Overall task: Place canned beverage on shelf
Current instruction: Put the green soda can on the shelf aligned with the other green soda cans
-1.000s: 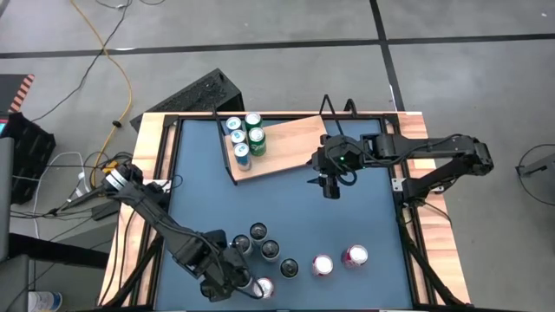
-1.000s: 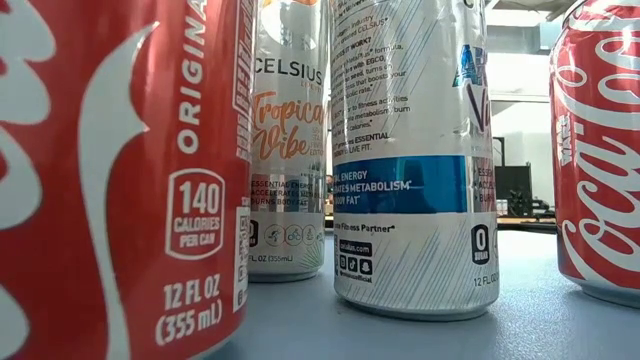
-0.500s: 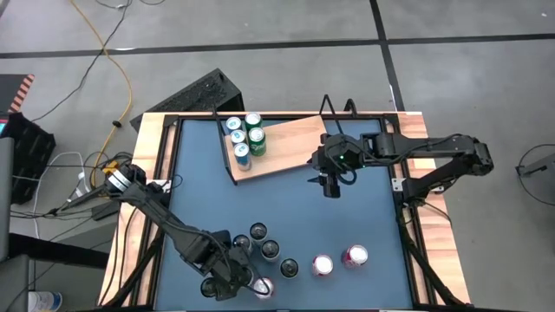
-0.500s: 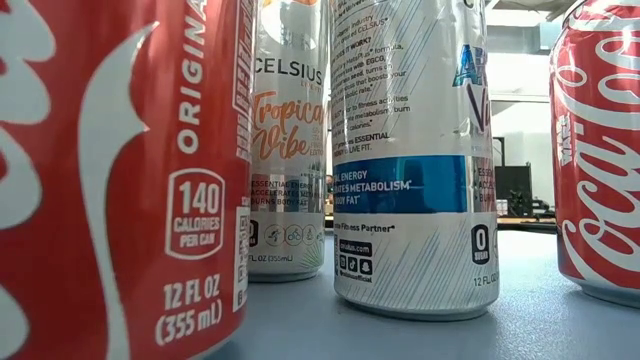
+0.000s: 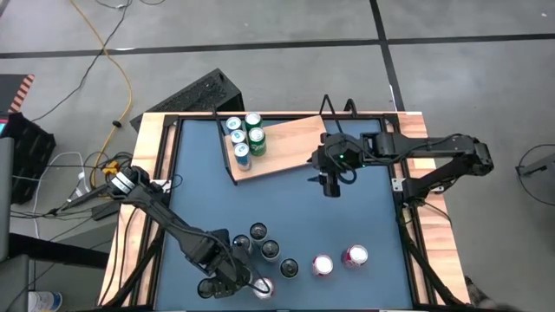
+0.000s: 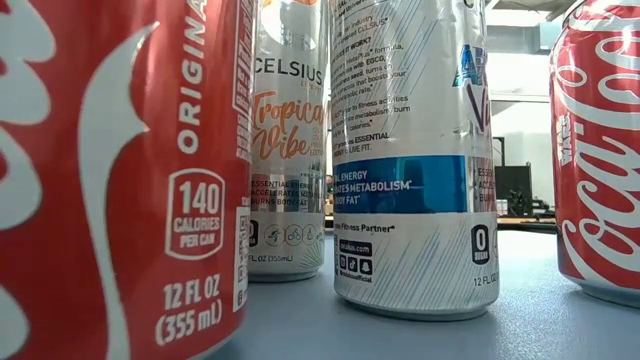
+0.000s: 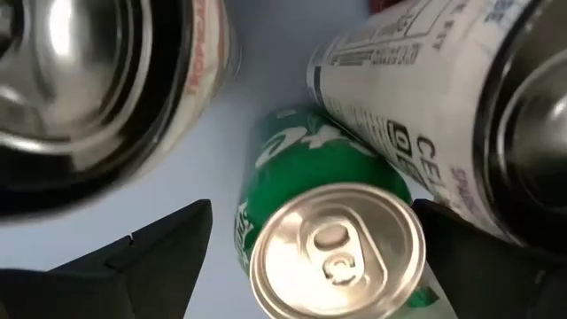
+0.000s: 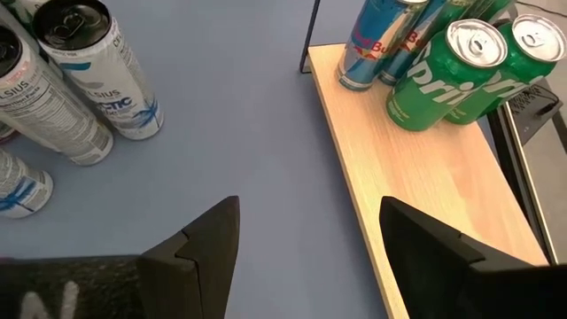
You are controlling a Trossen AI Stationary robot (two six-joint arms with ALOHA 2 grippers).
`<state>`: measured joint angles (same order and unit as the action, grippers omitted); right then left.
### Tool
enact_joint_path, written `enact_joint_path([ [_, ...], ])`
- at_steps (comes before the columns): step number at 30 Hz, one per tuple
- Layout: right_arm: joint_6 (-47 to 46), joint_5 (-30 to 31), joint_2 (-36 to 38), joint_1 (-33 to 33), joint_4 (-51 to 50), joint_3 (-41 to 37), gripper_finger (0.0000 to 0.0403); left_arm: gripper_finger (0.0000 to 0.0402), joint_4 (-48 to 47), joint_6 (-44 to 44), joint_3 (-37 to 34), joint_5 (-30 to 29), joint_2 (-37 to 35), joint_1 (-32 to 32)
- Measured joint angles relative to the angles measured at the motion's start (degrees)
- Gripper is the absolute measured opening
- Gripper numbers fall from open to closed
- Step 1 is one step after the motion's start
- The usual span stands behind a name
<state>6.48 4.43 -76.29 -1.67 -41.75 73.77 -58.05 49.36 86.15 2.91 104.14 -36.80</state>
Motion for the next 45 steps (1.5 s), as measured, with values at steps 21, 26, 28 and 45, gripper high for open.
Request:
enact_joint_path([
  [21,-0.02,0.02,0.00,-0.37,-0.27,0.01,0.0256,0.0268,-3.14,0.63,2.92,-0.60,-0.20,0.27],
  [26,-0.44,0.04,0.00,-0.37,-0.26,0.01,0.0256,0.0268,-7.85,0.39,4.78,-1.10,-0.20,0.27],
  [28,-0.46,0.04,0.00,-0.37,-0.25,0.01,0.0256,0.0268,-9.60,0.06,5.65,-1.11,-0.20,0.27],
  [45,-2.53,0.04,0.00,-0.37,0.36,0.01,0.0256,0.0268,-24.42,3.73,6.97,-4.65,-17.51,7.51],
])
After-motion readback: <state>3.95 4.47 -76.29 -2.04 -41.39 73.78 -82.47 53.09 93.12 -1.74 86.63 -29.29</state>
